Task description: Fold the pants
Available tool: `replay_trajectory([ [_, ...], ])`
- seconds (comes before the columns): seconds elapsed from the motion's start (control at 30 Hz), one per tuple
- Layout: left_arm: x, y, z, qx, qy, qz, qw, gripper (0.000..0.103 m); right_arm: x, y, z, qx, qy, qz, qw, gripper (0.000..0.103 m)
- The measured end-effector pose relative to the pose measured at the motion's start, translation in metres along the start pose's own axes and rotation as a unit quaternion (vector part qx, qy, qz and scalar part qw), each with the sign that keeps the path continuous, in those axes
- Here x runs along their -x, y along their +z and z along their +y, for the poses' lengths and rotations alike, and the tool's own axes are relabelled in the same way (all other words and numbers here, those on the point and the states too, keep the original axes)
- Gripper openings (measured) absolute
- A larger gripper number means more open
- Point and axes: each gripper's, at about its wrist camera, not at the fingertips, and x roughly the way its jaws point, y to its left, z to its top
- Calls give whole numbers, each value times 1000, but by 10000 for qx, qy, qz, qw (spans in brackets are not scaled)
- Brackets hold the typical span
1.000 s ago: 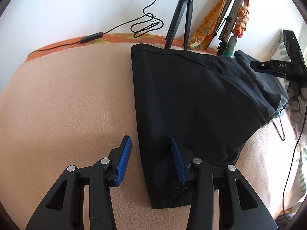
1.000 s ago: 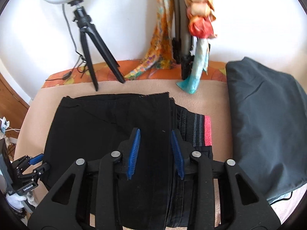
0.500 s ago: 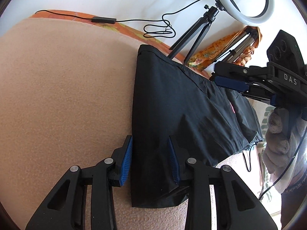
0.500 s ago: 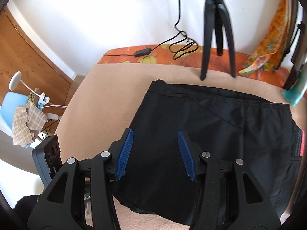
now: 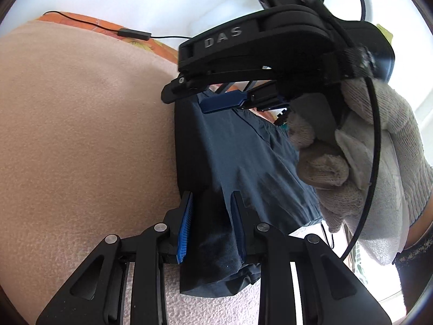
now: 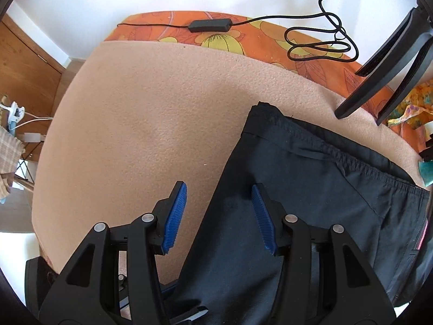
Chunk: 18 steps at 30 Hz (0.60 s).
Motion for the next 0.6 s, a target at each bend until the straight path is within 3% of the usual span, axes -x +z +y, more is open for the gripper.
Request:
replay_trajectory([
  [0.17, 1, 0, -8, -149, 28, -2, 9999, 25, -19, 1, 5, 200, -669, 276, 9972, 52],
  [0.23, 2, 0, -13, -301, 134, -30, 9995, 25, -23, -2, 3, 238, -729, 283, 9967, 42],
  [0.3, 4, 0, -20, -485, 339, -114, 9982, 25, -23, -6, -3, 174, -575, 216, 9980, 34],
  [0.37, 6, -1, -24, -617, 638, -160, 9959, 37, -19, -9, -11, 67, -334, 114, 9994, 23],
  [0.4, 5, -1, -26, -627, 810, -120, 9947, 53, -16, -11, -15, 2, -210, 68, 9998, 16],
  [0.43, 2, -1, -26, -599, 963, -55, 9935, 57, -13, -13, -22, -92, -74, 11, 9999, 12],
  [0.57, -12, -4, -21, -297, 677, 276, 9969, 55, 2, -22, -49, -616, 600, -350, 9957, 8],
  [0.6, -13, -5, -21, -298, 637, 269, 9972, 47, 6, -25, -56, -733, 751, -443, 9935, 7],
])
